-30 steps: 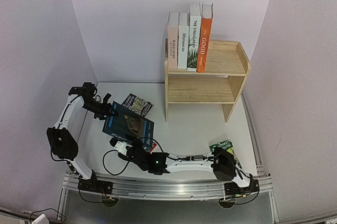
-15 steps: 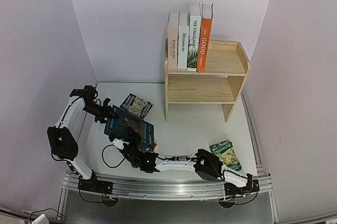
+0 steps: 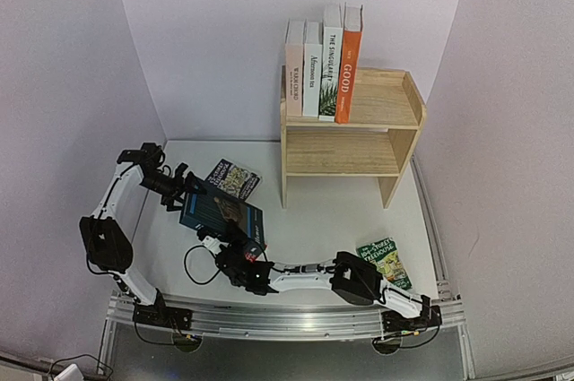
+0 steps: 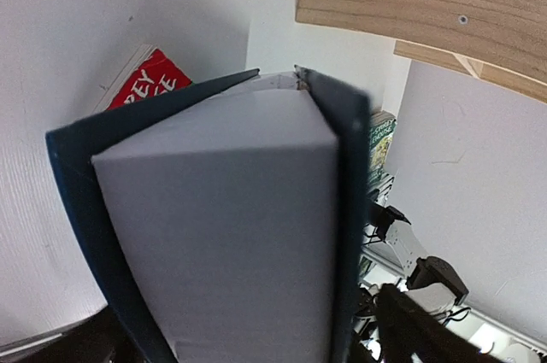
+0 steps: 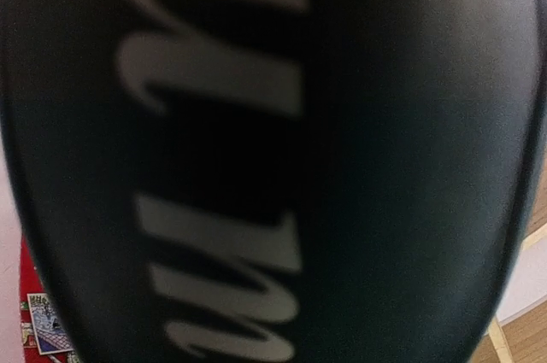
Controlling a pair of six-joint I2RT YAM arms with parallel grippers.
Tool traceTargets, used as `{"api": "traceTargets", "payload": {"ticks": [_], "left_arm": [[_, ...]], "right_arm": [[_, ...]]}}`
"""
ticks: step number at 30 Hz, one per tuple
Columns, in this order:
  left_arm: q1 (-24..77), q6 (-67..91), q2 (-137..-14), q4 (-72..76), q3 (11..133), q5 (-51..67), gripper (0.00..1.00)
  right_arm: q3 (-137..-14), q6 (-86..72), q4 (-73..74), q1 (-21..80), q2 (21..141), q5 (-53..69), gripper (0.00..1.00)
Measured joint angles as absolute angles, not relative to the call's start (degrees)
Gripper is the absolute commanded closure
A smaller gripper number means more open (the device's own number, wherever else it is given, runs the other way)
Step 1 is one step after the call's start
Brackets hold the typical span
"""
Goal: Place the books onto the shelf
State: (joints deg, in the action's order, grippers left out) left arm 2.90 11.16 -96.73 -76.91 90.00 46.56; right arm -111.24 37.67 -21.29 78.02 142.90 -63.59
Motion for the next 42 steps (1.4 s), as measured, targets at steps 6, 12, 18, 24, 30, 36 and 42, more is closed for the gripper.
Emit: {"api": "traceTargets", "payload": {"ticks": [6, 12, 18, 24, 30, 36, 42], "left_arm": [[2.0, 9.8, -96.2, -76.6, 96.8, 47.0, 0.0], [-4.4, 10.6, -93.6, -70.5, 107.4, 46.2, 0.0], [-9.6, 12.4, -87.9, -64.3, 109.8, 40.8, 0.0], [-9.6, 13.4, -82.3, -60.4, 104.8, 36.8, 0.0], [-9.6, 13.6, -80.5, -58.4, 100.2, 35.1, 0.0], [-9.6, 13.5, -80.3, -57.9, 98.8, 34.2, 0.0], [-9.6, 13.5, -79.7, -57.3, 98.5, 34.3, 0.0]], "right_arm": [[-105.0, 32.8, -20.6, 77.8, 136.8, -62.1, 0.91], [-97.4, 19.4, -11.1, 77.1, 123.1, -50.8, 0.95], [-91.7, 5.5, -1.5, 75.6, 105.0, -35.5, 0.94], [-91.7, -1.2, 8.3, 75.2, 88.9, -28.4, 0.98], [-90.9, -3.6, 17.2, 75.3, 72.8, -29.5, 0.98], [-91.0, -2.8, 25.6, 75.3, 60.0, -37.7, 0.98], [-94.4, 1.9, 30.9, 75.2, 55.1, -48.1, 0.92]]}}
